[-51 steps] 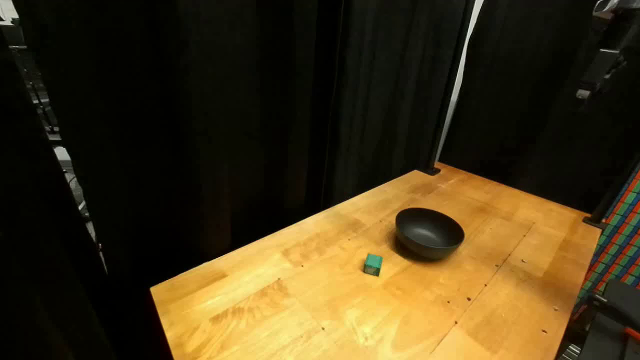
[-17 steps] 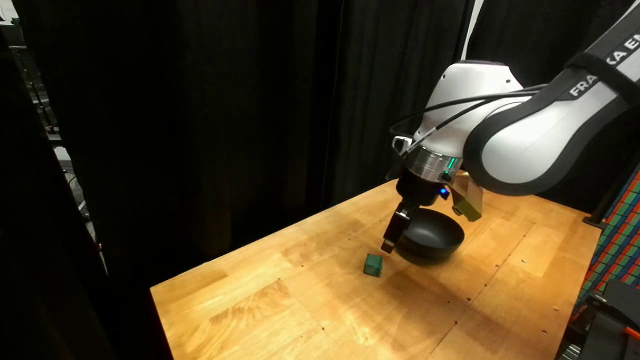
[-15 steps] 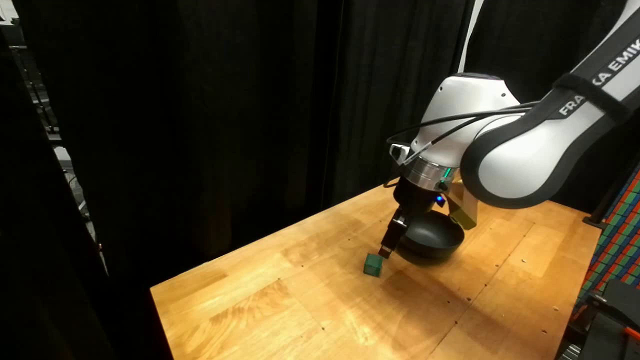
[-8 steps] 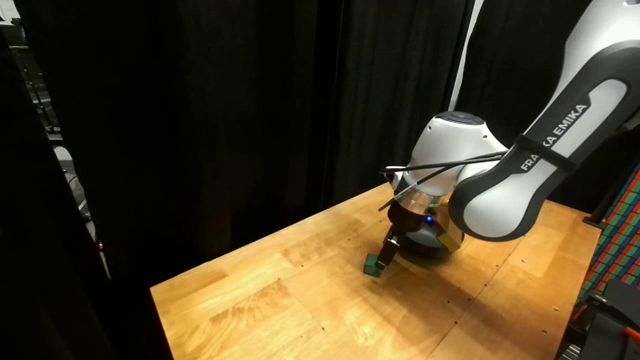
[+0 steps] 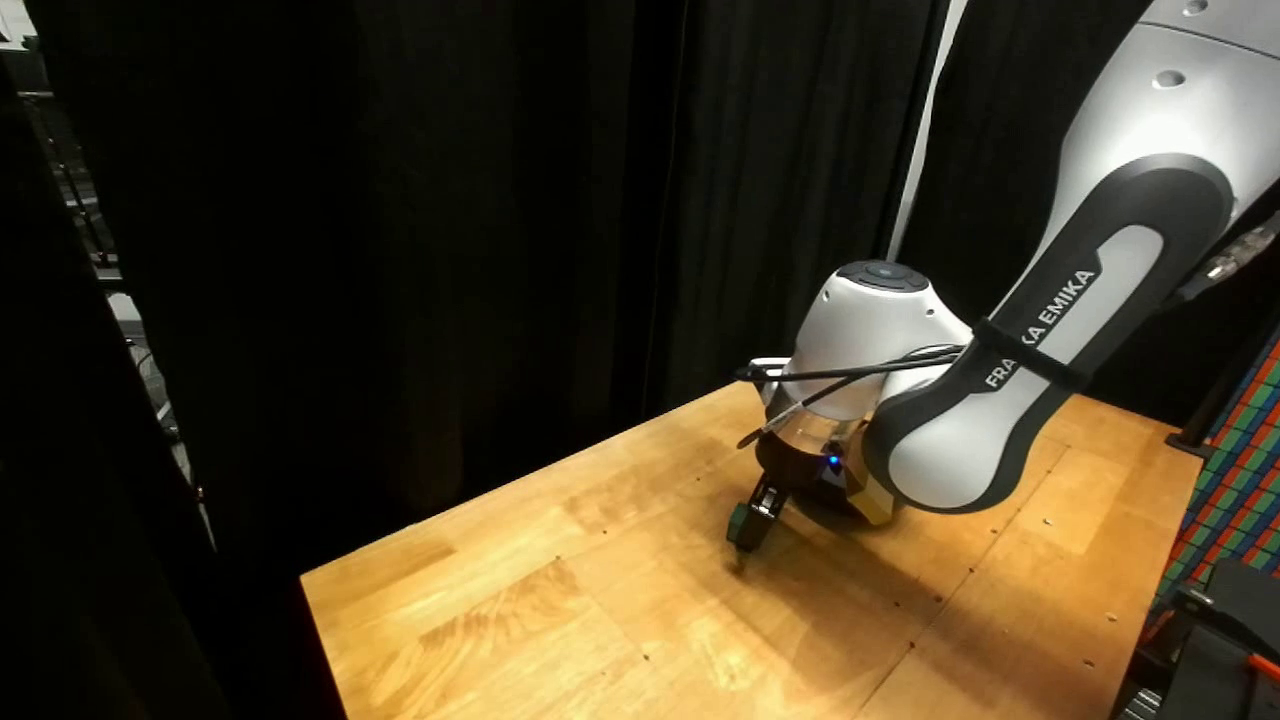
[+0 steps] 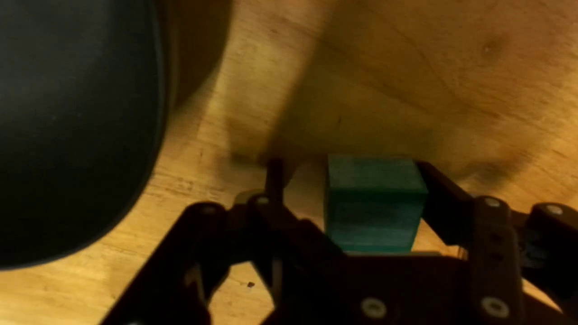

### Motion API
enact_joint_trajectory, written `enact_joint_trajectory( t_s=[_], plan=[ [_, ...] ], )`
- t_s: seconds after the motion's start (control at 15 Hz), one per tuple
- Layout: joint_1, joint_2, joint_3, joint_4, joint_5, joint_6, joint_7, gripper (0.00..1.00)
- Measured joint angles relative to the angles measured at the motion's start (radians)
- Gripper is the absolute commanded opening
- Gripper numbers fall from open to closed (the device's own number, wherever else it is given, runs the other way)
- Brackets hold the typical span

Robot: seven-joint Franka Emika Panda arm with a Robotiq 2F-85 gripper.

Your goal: Place the green block inside the black bowl

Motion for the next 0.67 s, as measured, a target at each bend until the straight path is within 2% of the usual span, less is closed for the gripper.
enact_joint_trajectory(
  t_s=[0.13,0.2,0.53,0.67],
  plan=[
    [0.016,0.000,-0.012,0.007,0.000,0.001,0.006,0.27],
    [0.020,0.000,-0.016,0.010,0.000,0.001,0.008,0.23],
    [0.024,-0.041,-0.043,0.012,0.000,-0.045,0.011,0.22],
    [0.064,-0.102,-0.114,0.012,-0.041,-0.123,0.043,0.22]
  ],
)
